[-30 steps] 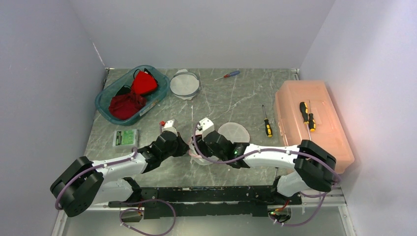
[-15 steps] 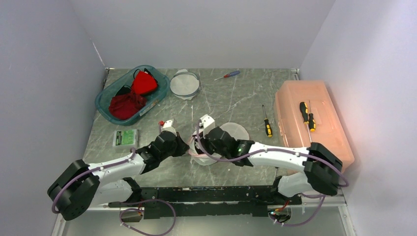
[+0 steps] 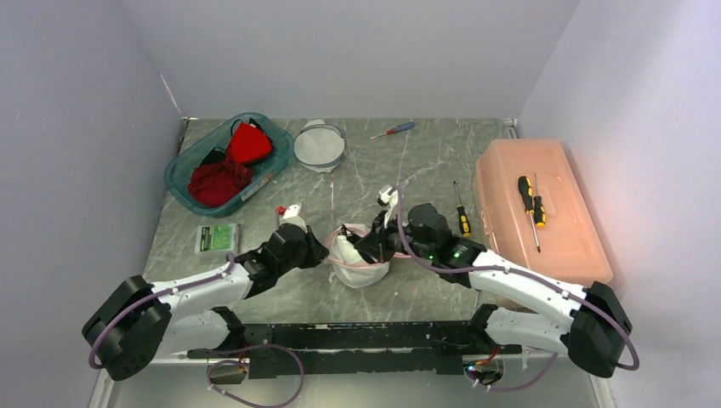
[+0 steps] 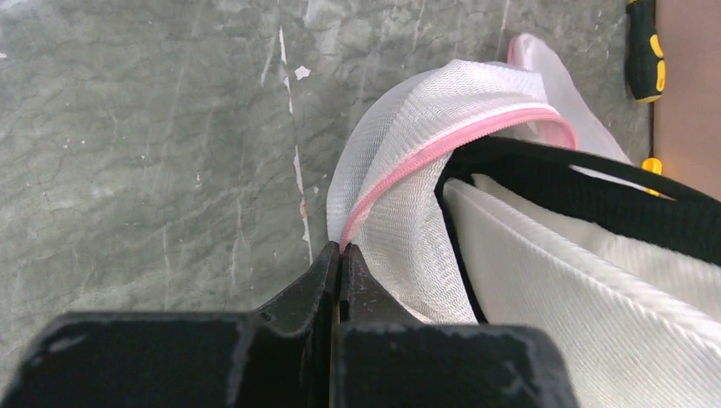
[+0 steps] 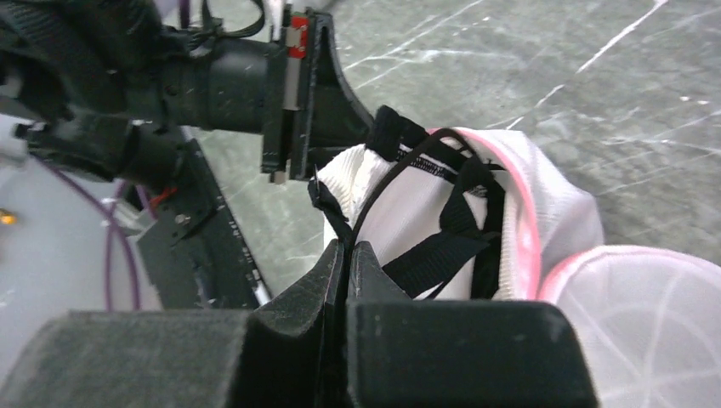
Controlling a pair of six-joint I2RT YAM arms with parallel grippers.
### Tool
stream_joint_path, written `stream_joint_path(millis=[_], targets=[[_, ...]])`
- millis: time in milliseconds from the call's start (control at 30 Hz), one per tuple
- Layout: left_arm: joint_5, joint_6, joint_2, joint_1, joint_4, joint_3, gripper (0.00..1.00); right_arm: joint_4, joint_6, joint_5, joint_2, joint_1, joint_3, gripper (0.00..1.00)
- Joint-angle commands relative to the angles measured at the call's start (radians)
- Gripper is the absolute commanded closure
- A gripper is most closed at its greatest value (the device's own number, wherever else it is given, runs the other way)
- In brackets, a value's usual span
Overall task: Unzip the laundry bag and remove the bra
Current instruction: Pick up the bra from the laundry bag.
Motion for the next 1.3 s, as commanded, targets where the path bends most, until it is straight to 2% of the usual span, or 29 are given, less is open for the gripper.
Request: stream_joint_path(millis=[0,167,533,633,767,800,900,967,1033,1133,1200,1267], targets=[[-0.017,0.01,0.009,0.002,-0.007,0.051,0.97,0.14,0.089,-0.245,-0.08,-0.062,-0.032,1.0],[-0.011,0.016,0.022,0.001,-0.007,0.067,0.97,0.268,0.188,-0.3,-0.16,-0.124,-0.064,1.0],[0.007,0.026,0.048,0.002,-0.003,0.099,0.97,0.483,0.225,-0.132,-0.259,-0.147,-0.105,1.0],[0.002,0.031,0.036,0.001,-0.018,0.112,0.97,0.469,0.174,-0.105,-0.277,-0.146,-0.081,1.0],[-0.005,0.05,0.007,0.001,-0.099,0.164,0.96,0.289,0.046,-0.086,-0.296,-0.146,0.012,1.0],[-0.01,0.05,-0.002,0.001,-0.126,0.177,0.9,0.247,0.02,-0.072,-0.303,-0.146,0.03,1.0],[-0.01,0.043,-0.043,0.001,-0.216,0.217,0.53,0.11,-0.064,-0.002,-0.334,-0.145,0.067,1.0],[-0.024,0.025,-0.077,0.001,-0.28,0.241,0.33,0.036,-0.108,0.027,-0.362,-0.145,0.075,1.0],[-0.033,0.008,-0.119,0.001,-0.338,0.264,0.22,-0.025,-0.154,0.037,-0.392,-0.141,0.072,1.0],[-0.05,-0.015,-0.159,0.002,-0.49,0.337,0.13,-0.056,-0.217,0.068,-0.437,-0.107,0.044,1.0],[-0.034,-0.033,-0.164,0.016,-0.59,0.417,0.07,-0.058,-0.27,0.111,-0.457,-0.041,0.021,1.0],[0.131,-0.015,-0.159,0.071,-0.604,0.492,0.06,-0.061,-0.363,0.212,-0.443,0.061,0.017,1.0]])
